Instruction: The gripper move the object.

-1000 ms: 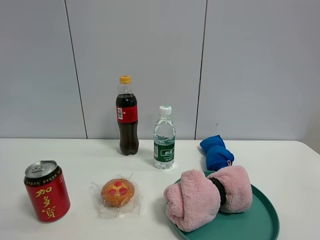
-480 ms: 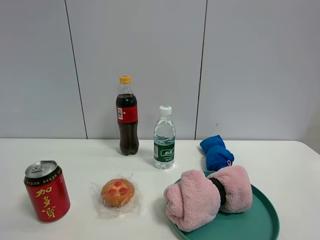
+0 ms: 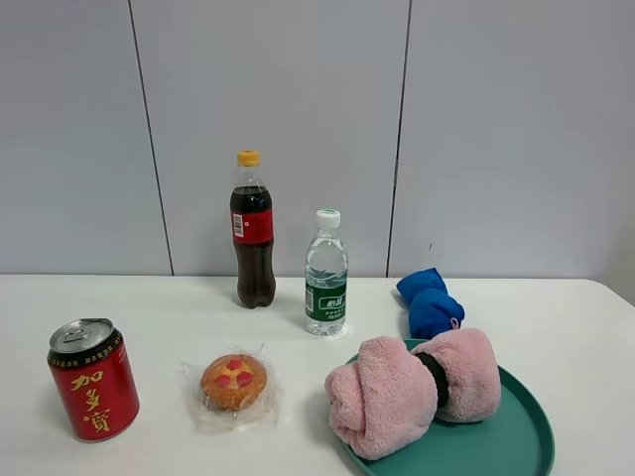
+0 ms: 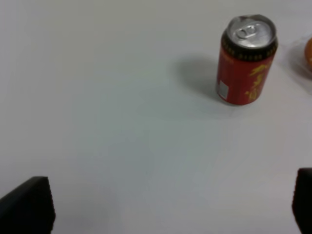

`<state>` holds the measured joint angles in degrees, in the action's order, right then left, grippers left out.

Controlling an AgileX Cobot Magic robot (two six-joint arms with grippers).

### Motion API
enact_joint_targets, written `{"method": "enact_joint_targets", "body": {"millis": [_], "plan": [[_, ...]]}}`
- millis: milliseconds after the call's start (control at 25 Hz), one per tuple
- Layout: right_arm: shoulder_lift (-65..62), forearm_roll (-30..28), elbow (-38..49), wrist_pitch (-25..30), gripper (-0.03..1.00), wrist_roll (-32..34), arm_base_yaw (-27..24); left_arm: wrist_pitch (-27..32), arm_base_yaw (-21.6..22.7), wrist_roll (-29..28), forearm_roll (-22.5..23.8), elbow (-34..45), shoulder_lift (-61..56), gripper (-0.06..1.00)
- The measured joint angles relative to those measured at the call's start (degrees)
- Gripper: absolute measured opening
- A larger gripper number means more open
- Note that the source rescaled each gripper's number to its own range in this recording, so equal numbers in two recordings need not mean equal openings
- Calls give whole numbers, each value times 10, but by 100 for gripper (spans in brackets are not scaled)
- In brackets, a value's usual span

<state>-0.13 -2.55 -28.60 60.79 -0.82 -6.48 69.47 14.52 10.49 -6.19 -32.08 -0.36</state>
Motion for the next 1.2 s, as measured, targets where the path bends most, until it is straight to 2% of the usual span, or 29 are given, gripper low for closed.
{"method": "enact_joint_targets", "body": {"millis": [200,360,680,960,1120,1200], "plan": [[0,0,0,0,100,0,0,0,0,-105,76,0,0,100],[0,0,0,0,100,0,0,0,0,-150,107,0,0,100],[0,0,0,0,100,0,0,-1,0,-155,110,0,0,100],[0,0,0,0,100,0,0,-73,0,-161,104,25,0,100],[0,0,0,0,100,0,0,-81,-1,-163,103,26,0,100],[0,0,0,0,100,0,0,-82,-15,-159,97,27,0,100]]}}
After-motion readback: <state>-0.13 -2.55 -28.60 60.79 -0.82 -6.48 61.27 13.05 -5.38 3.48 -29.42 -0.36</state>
